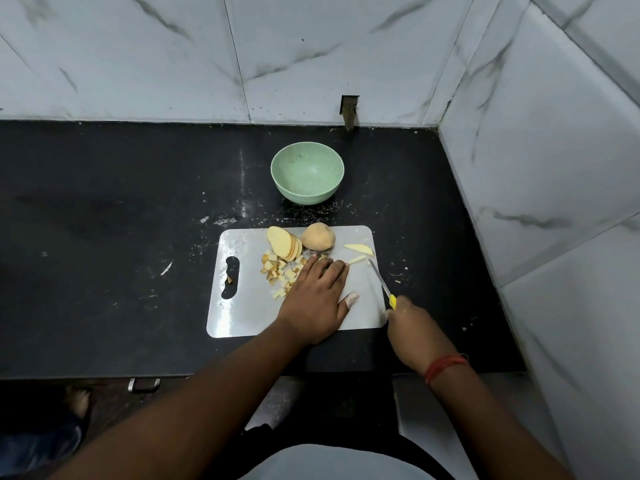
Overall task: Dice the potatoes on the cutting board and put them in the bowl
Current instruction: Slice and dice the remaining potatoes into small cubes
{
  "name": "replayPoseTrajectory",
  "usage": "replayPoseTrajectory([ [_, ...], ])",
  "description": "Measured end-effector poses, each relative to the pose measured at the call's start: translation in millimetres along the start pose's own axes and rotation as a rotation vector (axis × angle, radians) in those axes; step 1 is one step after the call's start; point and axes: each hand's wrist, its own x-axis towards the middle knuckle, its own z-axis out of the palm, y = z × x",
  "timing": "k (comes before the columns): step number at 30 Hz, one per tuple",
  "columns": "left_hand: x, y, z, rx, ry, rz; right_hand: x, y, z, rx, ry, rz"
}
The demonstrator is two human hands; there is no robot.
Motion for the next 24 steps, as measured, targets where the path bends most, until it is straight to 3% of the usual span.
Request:
replayPoseTrajectory([
  [11, -1, -1, 0, -0.001, -0.008, -0.002, 14, -9, 6, -0.041, -0.093, 0.039],
  [19, -1, 0, -1, -0.016, -0.005, -0.009, 6, -11, 3, -0.015, -0.002, -0.063],
  [24, -1, -2, 0, -0.009, -0.019, -0.008, 17, -23, 5, -0.059, -0.092, 0.01],
])
